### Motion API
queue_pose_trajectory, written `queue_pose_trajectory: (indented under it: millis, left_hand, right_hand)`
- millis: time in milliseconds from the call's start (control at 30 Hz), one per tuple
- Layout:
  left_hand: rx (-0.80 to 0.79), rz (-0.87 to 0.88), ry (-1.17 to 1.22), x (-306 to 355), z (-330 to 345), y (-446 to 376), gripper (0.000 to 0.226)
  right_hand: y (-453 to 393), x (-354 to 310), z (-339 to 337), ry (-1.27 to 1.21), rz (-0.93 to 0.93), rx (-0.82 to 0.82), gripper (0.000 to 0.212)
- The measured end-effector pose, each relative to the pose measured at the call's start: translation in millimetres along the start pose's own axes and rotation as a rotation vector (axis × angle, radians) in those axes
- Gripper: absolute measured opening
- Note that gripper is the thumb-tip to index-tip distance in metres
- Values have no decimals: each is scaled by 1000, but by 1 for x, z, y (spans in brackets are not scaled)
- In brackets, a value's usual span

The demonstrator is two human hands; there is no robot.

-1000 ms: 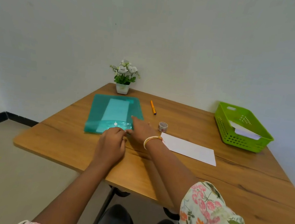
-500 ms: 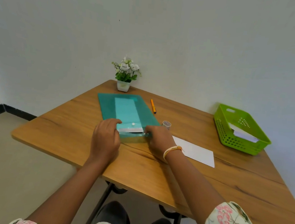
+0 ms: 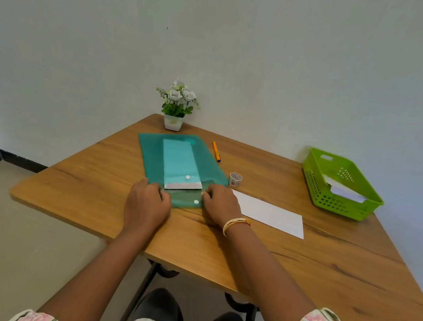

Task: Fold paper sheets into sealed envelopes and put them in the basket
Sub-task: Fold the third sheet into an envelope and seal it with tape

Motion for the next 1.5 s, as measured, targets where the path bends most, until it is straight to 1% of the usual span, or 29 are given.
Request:
queue_pose_trajectory:
  millis: [67,133,267,333,400,533,633,733,800,867,933,1000,1100,1167,1300,1400,1500]
  left_hand:
    - [-25,-12,-12,-2,3,0,19]
    - [-49,-18,-7,-1,7,0,27]
    - [-79,12,28,2,10,-1,45]
    - [-92,31,43,4,11,-1,49]
    - [-104,45,50,5,12,-2,52]
    - [-148,60,25,5,17,-1,54]
    - [-151,61,1,5,19,0,48]
    - [-122,66,-6,7,17,0,37]
    - [-93,66,-17,6,15,0,32]
    - [-82,59,-33,4,16,0,34]
    - [-71,59,-44,1,17,0,38]
    - [-44,53,-30,1,15,-1,41]
    - [1,49,13,1,8,0,46]
    - [15,78,14,3,7,0,50]
    - [26,149,-39,9,4,-1,42]
    - [51,142,-42,11,-1,-1,37]
    - [65,134,-47,11,-4,-2,36]
  right_hand:
    - [-3,-2,1,22,8,28,18]
    - [-5,-6,2,43,-7,57,18]
    - [-8,-21,7,140,-128,111,30]
    - [-10,-27,12,186,-198,95,35]
    - [-12,-30,15,180,-226,80,37]
    - [-18,-38,8,142,-253,136,20]
    - [-12,-39,6,94,-271,172,18]
    - [1,-29,-3,-24,-272,258,6]
    - [12,-18,-14,-111,-282,328,11]
    - [21,-4,-27,-226,-282,389,16]
    - [29,11,-43,-382,-232,467,18]
    - [34,28,-61,-535,-168,580,20]
    - [41,47,-86,-686,-65,730,22]
    - [43,59,-100,-773,16,819,20]
    - [46,82,-117,-985,185,939,14]
    - [51,86,-132,-1128,207,1004,14]
    - [56,89,-154,-1238,215,1105,11]
Point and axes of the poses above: each hand's wrist, its own y-axis away from the middle knuckle, its own z-axis out of the palm, x = y × z, the point moved 9 cm from there along -y, towards the middle knuckle, and after that the axes turned 6 degrees about x, right-handed, at the moved point
